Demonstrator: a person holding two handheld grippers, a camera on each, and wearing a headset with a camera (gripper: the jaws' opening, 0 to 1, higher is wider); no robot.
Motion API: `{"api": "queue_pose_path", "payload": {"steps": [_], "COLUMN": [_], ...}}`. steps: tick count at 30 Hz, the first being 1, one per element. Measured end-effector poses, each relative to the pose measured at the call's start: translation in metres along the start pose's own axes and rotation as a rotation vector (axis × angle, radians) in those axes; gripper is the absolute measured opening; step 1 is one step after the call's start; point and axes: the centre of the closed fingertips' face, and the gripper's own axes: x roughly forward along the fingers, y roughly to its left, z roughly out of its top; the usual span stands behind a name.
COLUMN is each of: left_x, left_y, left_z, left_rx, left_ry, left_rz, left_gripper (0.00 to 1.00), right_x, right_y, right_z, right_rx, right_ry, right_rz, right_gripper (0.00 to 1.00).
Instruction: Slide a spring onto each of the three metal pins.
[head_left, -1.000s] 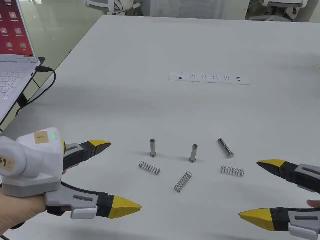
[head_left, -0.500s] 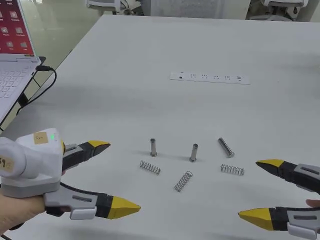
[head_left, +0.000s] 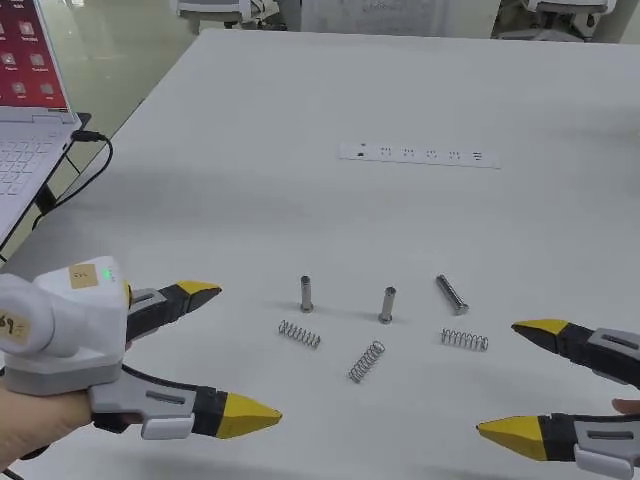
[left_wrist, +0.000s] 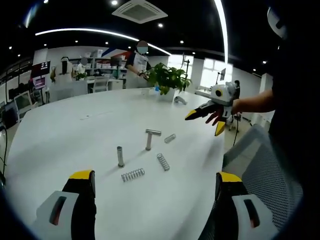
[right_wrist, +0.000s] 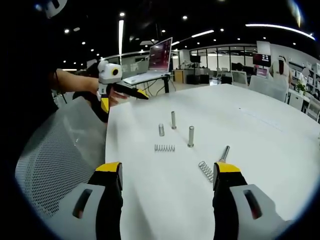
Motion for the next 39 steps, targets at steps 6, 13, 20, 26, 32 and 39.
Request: {"api": "queue_pose_path", "payload": {"steps": [6, 13, 20, 26, 32, 39], "left_x": [-0.0007, -0.0015, -0.0017, -0.0018, -0.0023, -0.002], "left_y": [0.0001, -0.0004, -0.0006, -0.0004, 0.0002, 0.0001], "left_z": [0.0001, -0.0007, -0.0007, -0.0005, -0.0018, -0.0024], "left_rx": [0.0, -0.001, -0.003, -0.003, -0.003, -0.003], "left_ry": [-0.001, 0.001, 0.0, 0.001, 0.006, 0.006], "left_rz": [0.001, 0.0, 0.0, 0.0, -0.001, -0.005], "left_gripper": [0.97, 0.97, 0.97, 0.97, 0.97, 0.97], "right_x": [0.0008, 0.0011, 0.001, 0.0008, 0.0016, 0.0018], "right_y": [0.0012, 0.0017, 0.0016, 0.0007, 0.0012, 0.0023], "right_z": [-0.0005, -0.0003, -0.0015, -0.0005, 0.0001, 0.0005], "right_rx": [-0.002, -0.003, 0.0, 0.0, -0.004, -0.004], "right_ry": [0.005, 0.004, 0.006, 0.002, 0.006, 0.011], "right_rz": [0.002, 0.002, 0.002, 0.001, 0.005, 0.008], "right_gripper": [0.73, 0.73, 0.73, 0.73, 0.73, 0.73]}}
